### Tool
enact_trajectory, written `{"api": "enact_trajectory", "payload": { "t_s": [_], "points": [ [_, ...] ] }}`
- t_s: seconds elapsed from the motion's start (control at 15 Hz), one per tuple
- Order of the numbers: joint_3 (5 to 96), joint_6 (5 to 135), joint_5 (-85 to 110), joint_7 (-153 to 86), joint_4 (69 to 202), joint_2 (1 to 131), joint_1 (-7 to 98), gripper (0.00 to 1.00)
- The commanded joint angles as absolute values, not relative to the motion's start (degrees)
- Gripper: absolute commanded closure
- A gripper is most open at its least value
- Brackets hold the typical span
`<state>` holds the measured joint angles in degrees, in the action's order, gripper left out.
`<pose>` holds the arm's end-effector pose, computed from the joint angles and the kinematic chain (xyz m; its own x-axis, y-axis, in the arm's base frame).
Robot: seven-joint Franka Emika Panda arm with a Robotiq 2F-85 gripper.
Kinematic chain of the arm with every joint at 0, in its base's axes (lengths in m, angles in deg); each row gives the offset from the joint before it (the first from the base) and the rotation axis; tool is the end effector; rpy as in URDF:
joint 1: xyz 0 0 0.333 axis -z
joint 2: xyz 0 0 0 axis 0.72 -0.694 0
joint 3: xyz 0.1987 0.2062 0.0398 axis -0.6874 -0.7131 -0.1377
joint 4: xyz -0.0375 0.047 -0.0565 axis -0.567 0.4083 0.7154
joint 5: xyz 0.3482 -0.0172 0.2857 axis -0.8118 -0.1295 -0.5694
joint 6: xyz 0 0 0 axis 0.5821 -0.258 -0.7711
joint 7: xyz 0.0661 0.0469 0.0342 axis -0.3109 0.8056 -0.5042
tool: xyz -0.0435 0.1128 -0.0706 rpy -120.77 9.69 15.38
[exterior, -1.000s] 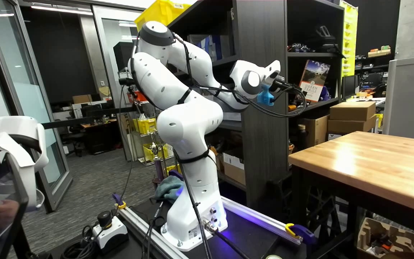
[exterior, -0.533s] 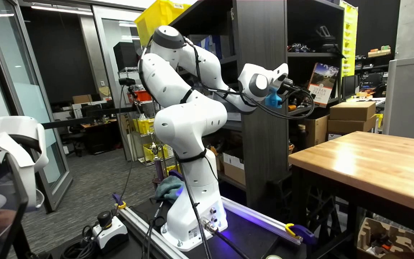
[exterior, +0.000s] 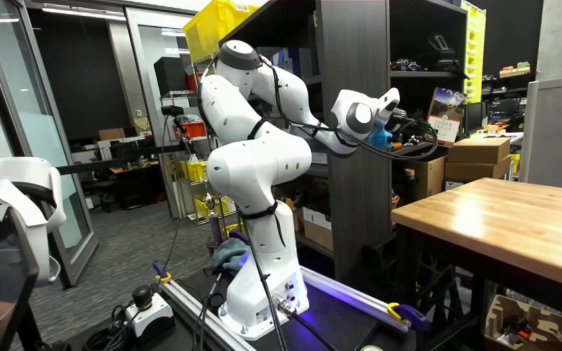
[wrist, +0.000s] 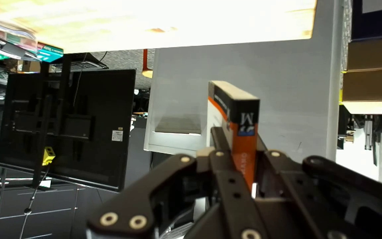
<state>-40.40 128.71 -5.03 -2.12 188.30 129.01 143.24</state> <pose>0.5461 -0.1541 0.3387 0.3364 -0.2117 0.9176 -0.6764 -0.7323 0.0791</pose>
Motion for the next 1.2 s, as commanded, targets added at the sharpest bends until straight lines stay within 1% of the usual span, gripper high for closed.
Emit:
{"api": "enact_trajectory", "payload": {
  "t_s": [0.0, 0.53, 1.13],
  "points": [
    [-42.62, 129.53, -6.44, -4.81, 186.92, 131.11, 145.83, 0.96],
    [-47.71, 127.51, -6.1, -7.75, 185.03, 133.27, 150.07, 0.96],
    [-47.93, 120.88, -6.11, -9.2, 183.88, 132.12, 149.81, 0.96]
  ]
}}
